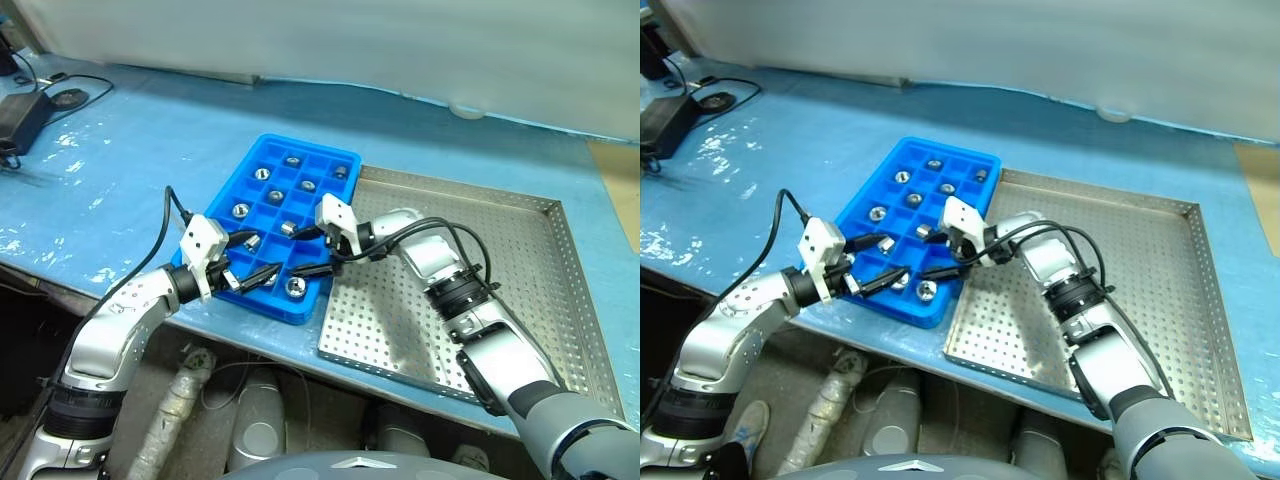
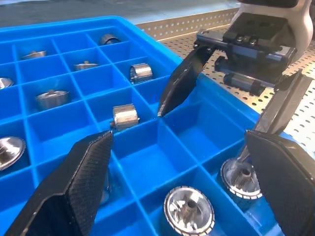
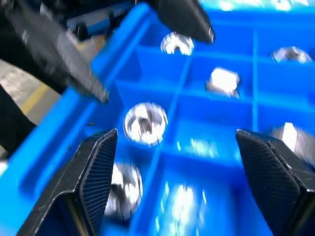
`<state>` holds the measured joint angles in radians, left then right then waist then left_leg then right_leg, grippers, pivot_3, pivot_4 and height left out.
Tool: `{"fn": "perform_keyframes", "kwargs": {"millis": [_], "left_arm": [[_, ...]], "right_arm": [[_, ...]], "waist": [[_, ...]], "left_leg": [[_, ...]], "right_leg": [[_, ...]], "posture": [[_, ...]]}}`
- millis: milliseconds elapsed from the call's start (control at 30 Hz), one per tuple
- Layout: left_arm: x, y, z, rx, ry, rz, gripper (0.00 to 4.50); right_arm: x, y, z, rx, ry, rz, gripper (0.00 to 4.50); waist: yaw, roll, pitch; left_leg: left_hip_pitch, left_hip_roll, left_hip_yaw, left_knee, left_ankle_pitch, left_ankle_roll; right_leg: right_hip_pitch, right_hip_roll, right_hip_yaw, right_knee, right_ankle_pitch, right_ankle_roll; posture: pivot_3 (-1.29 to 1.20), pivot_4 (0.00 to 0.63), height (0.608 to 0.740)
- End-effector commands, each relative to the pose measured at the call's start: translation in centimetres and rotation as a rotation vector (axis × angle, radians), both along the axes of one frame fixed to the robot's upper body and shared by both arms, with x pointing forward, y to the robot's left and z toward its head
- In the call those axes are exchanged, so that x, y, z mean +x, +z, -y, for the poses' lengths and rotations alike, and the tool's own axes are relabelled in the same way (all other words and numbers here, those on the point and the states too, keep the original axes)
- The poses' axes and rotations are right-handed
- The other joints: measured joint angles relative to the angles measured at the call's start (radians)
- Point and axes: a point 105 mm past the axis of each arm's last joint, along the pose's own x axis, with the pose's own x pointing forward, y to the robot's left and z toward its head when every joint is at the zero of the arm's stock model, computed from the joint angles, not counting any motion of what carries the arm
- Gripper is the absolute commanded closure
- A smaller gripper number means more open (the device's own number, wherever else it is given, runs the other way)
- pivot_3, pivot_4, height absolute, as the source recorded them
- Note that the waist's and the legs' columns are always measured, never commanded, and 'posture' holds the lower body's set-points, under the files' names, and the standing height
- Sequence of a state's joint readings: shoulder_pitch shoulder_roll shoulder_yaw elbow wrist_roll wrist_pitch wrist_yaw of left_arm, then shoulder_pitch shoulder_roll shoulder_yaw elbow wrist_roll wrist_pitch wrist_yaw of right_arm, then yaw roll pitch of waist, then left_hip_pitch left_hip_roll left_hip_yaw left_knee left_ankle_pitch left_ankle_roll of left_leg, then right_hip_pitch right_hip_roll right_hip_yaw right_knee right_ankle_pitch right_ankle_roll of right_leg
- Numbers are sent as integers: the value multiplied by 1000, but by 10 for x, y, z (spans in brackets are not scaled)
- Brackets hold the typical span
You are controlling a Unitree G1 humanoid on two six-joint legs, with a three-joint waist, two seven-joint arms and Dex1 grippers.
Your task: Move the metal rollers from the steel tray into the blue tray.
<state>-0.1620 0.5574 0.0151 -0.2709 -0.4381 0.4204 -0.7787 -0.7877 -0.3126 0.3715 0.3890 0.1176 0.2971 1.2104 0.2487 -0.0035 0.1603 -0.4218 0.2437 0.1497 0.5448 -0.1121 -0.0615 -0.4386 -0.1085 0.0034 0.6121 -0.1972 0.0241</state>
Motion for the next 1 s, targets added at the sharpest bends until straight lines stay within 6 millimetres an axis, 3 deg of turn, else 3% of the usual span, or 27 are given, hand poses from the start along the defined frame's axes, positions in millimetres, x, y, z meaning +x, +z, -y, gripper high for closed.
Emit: {"fn": "perform_keyframes", "kwargs": {"millis": [33, 300, 633, 1000], "left_arm": [[2, 7, 5, 4, -36, 40, 0], [11, 8, 6, 1, -62, 41, 0], [11, 15, -7, 22, -67, 60, 0], [-5, 8, -16, 57, -89, 24, 0]], "right_arm": [[-6, 15, -6, -3, 50, 69, 466], [-28, 28, -15, -83, 219, 181, 466], [-30, 22, -29, -172, 336, 285, 466], [-27, 22, -43, -211, 380, 332, 466]], "waist": [[-18, 0, 0], [-76, 0, 0], [-96, 0, 0], [-96, 0, 0]], "left_leg": [[0, 0, 0, 0, 0, 0], [0, 0, 0, 0, 1, -1], [1, 0, 0, 1, 1, -1], [2, 0, 0, 1, 1, -1]], "right_leg": [[0, 0, 0, 0, 0, 0], [-1, 0, -1, 1, 0, -1], [-1, 0, -1, 3, 0, -1], [-1, 0, -1, 6, -1, -3]], "posture": [[272, 150, 740], [222, 150, 740], [250, 150, 740], [258, 150, 740]]}}
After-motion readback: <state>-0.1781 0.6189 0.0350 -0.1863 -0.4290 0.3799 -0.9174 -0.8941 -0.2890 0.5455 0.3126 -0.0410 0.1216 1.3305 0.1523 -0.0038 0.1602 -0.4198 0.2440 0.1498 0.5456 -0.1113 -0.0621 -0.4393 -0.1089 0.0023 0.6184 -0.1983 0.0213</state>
